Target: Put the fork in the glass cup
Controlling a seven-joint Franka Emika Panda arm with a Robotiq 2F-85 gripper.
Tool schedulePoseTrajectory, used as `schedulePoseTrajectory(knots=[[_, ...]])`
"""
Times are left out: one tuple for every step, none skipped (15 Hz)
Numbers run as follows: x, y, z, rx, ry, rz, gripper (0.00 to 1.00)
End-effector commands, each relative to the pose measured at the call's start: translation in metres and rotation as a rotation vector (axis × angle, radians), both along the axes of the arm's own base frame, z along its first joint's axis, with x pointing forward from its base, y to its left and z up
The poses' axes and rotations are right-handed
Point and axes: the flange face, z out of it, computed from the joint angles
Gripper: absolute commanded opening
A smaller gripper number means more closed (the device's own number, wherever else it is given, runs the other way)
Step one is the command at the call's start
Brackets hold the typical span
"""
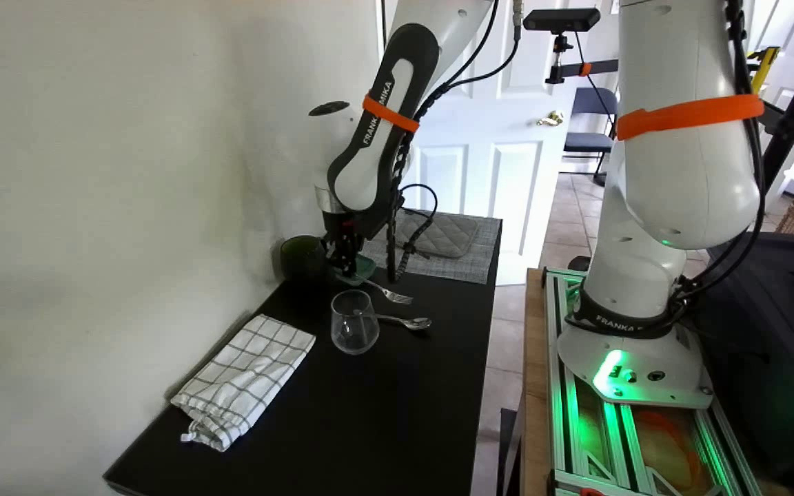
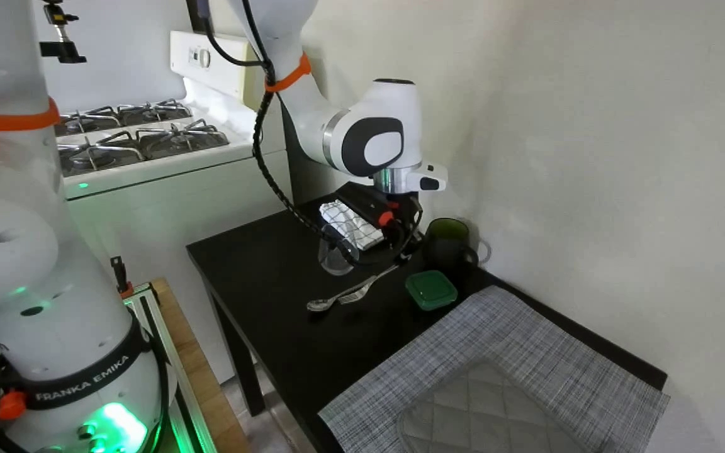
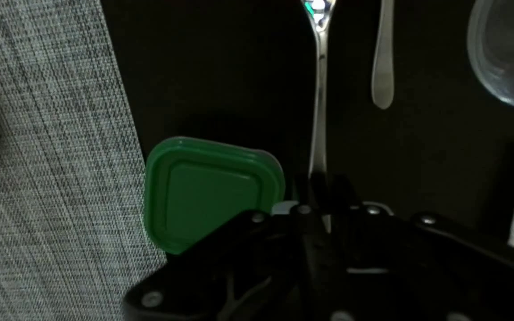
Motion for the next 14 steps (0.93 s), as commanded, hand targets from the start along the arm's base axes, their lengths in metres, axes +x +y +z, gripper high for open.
schedulePoseTrajectory(knots=[[-0.009,0.004,0.023,0.003,-0.017,0.017,0.04],[-0.009,0.005,0.024,0.004,-0.020,0.018,0.04],[-0.008,0.006,0.023,0.005,-0.014,0.018,0.04],[-0.007,0.007,0.020,0.010,-0.006,0.014,0.04],[-0.008,0.008,0.019,0.017,0.006,0.016,0.04],[-0.008,0.010,0.019,0.030,0.018,0.020,0.04],[-0.009,0.012,0.020,0.040,0.032,0.021,0.04],[-0.008,0.013,0.020,0.047,0.046,0.024,0.04],[-0.007,0.013,0.016,0.041,0.057,0.017,0.04],[-0.007,0.013,0.011,0.044,0.080,0.016,0.04],[-0.006,0.012,0.003,0.031,0.094,0.005,0.04],[-0.006,0.010,-0.005,0.026,0.111,-0.001,0.04],[-0.006,0.007,-0.013,0.021,0.120,-0.003,0.04],[-0.005,0.003,-0.021,0.014,0.127,-0.012,0.04]])
